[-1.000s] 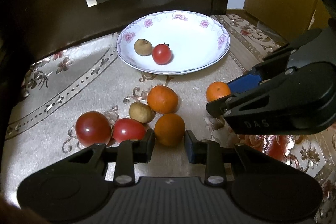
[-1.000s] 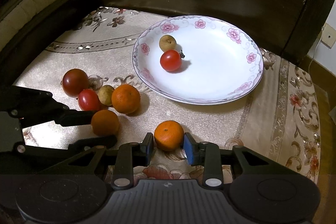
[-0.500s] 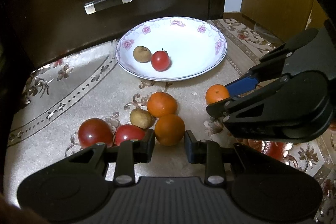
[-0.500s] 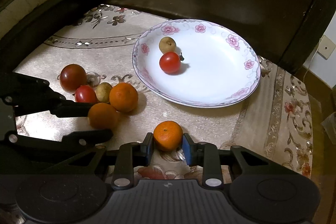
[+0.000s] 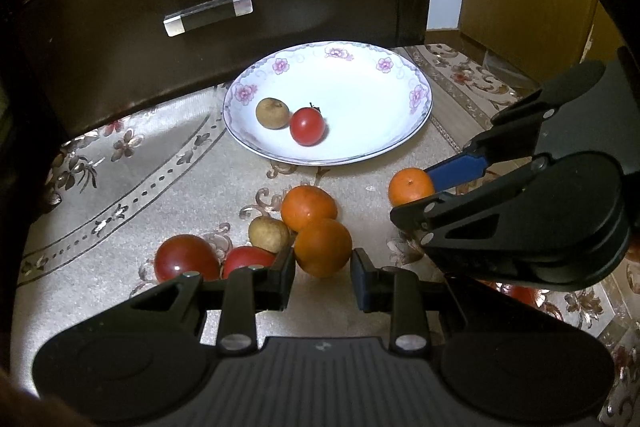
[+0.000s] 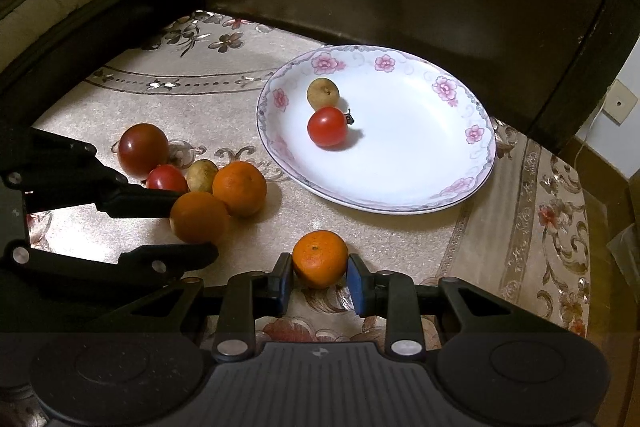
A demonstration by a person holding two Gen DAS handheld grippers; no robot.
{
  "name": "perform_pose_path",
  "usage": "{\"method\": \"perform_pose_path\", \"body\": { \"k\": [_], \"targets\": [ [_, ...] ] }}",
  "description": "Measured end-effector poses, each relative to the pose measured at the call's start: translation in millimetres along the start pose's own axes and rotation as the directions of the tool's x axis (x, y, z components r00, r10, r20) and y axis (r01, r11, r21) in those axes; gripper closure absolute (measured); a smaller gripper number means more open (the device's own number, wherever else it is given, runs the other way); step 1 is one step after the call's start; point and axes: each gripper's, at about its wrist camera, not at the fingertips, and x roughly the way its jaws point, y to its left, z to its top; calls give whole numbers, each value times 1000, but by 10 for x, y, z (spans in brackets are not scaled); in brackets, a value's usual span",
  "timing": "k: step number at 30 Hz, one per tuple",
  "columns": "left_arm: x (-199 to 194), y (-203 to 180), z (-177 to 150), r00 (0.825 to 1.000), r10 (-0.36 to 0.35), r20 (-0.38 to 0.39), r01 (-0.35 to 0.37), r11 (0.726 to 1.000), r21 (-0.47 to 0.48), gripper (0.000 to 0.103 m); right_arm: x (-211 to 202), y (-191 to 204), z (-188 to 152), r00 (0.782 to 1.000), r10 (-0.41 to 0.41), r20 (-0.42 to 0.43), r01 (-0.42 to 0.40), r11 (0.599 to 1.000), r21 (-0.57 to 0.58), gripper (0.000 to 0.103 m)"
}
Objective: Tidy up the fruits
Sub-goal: 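Grasp a second mandarin with the left tool while the right tool holds its mandarin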
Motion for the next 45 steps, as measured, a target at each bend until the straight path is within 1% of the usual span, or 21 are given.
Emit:
{"method": "perform_pose_path", "body": {
  "k": [16, 23, 33, 37, 45],
  "targets": [
    [-5, 0, 1, 1000, 1, 3, -1, 1000, -1, 67, -14, 6, 1, 1000, -5, 6, 5, 1000, -1, 78],
    [-34, 20, 34, 1000, 0, 18, 0, 1000, -10, 67, -38, -14, 21, 1000, -3, 18, 3, 1000, 9, 78],
    [-61, 45, 112, 999, 7, 51, -6, 1000, -20, 67, -86, -41, 81, 999, -5, 48, 4, 999, 34, 78],
    [-48, 87, 177, 998, 21, 63, -19, 999, -34, 68, -73, -85, 104, 999, 14, 41, -17, 997, 74, 78],
    [-76, 88, 214, 997, 14, 79, -10, 999, -45, 68, -109, -111, 112, 998, 14, 54, -20, 995, 100, 78]
  ]
}}
